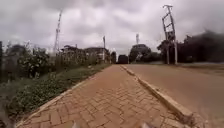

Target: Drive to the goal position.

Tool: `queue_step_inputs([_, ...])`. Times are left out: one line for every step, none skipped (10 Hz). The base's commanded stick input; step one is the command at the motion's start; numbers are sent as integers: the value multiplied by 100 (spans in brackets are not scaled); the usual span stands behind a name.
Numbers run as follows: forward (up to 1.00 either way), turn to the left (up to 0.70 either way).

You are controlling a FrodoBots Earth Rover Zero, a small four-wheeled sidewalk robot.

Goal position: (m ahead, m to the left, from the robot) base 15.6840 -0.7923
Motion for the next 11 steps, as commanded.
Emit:
queue_step_inputs([70,0])
queue_step_inputs([70,0])
queue_step_inputs([70,0])
queue_step_inputs([70,0])
queue_step_inputs([70,0])
queue_step_inputs([70,0])
queue_step_inputs([70,0])
queue_step_inputs([70,0])
queue_step_inputs([70,0])
queue_step_inputs([70,0])
queue_step_inputs([70,0])
